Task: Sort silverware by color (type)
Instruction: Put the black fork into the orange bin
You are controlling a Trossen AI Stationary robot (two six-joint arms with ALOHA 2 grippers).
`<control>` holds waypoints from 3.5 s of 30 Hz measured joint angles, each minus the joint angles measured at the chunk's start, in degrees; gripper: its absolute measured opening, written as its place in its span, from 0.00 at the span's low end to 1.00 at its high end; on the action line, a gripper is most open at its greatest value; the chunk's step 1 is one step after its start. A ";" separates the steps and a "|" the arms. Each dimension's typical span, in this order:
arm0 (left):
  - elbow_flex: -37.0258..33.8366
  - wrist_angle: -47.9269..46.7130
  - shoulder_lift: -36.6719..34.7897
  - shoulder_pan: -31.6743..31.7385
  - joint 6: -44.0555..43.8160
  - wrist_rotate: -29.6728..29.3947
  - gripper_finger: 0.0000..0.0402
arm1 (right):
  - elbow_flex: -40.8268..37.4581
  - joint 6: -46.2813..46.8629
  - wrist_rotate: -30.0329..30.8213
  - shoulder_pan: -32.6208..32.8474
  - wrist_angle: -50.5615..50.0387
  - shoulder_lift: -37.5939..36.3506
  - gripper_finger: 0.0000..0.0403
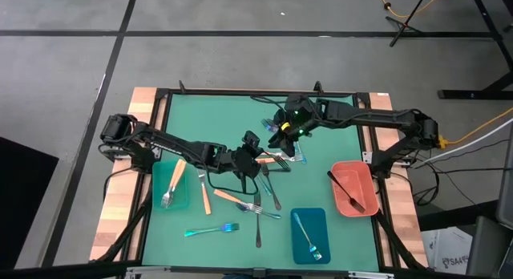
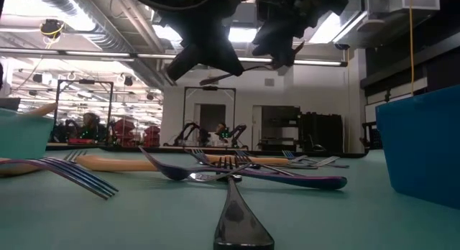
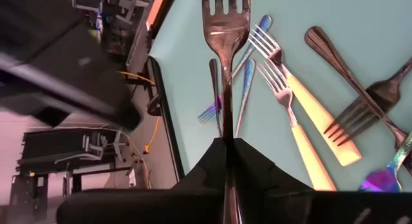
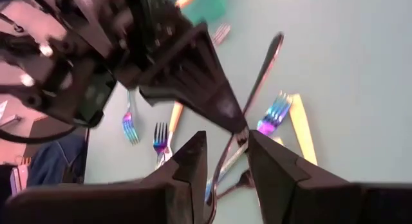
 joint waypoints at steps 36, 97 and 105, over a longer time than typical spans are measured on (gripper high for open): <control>0.00 -0.02 0.07 0.02 -0.10 -0.14 0.02 | -0.28 0.08 5.52 5.23 0.24 5.61 0.03; 0.00 -2.13 0.04 -3.15 -12.83 -0.14 0.12 | -0.24 16.78 38.42 16.94 -34.55 -8.82 0.00; 0.00 -2.19 0.04 -3.14 -14.21 -0.14 0.12 | -0.24 34.88 47.45 29.31 -43.94 -9.48 0.00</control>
